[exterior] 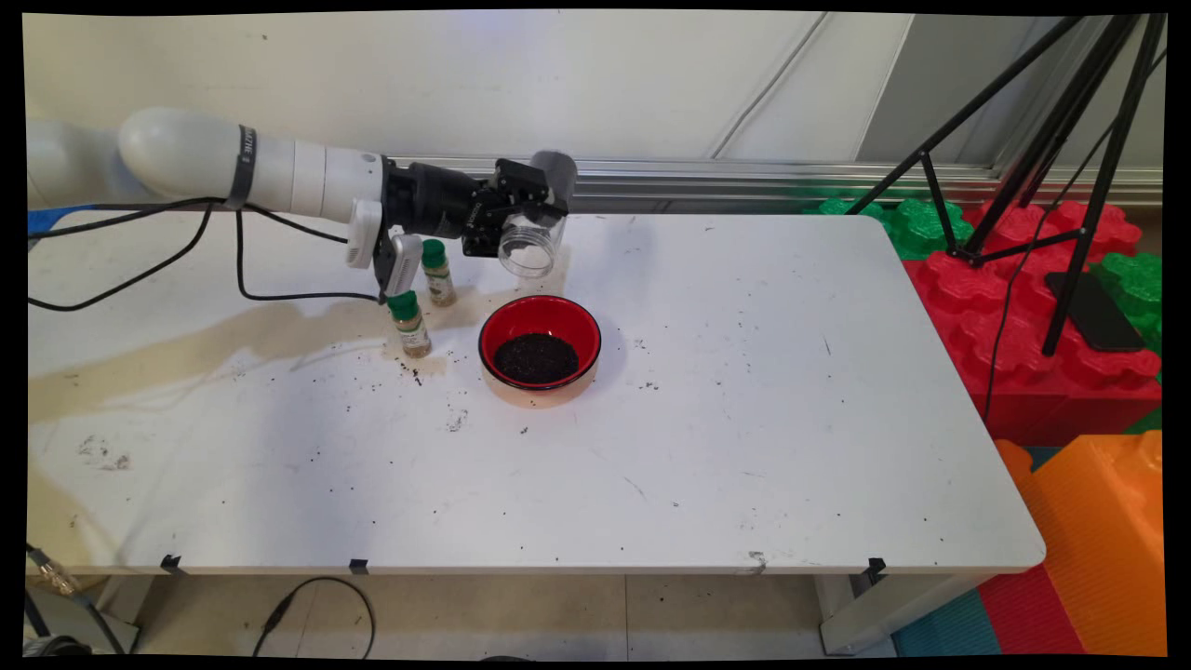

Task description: Pour the black seasoning powder in the red bowl

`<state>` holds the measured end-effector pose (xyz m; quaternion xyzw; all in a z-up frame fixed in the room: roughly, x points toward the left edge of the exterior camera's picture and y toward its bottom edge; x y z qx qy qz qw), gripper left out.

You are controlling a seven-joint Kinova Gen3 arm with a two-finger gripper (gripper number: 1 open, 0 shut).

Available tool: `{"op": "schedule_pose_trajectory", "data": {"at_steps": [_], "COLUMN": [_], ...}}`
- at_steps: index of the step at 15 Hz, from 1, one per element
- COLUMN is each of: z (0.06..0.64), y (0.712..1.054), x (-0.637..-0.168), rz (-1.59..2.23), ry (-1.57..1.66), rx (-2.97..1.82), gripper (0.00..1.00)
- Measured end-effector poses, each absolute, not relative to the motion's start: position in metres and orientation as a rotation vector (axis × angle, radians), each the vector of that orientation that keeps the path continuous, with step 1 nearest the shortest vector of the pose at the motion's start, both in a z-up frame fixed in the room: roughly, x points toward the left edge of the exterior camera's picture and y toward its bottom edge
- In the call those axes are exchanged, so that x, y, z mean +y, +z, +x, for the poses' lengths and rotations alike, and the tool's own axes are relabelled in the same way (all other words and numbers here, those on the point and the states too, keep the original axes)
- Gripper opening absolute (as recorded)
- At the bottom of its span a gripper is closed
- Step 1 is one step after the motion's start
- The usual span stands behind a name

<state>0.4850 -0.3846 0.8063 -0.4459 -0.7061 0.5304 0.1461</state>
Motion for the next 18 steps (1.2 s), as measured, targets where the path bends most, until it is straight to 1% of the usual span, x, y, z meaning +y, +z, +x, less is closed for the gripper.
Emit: {"op": "schedule_pose_trajectory", "data": {"at_steps": [18], "z": [0.4843], "y": [0.8053], "x": [-0.3787], "rz": [-1.533], "ry": [1.669], "rx": [-1.947], "gripper": [0.00]}}
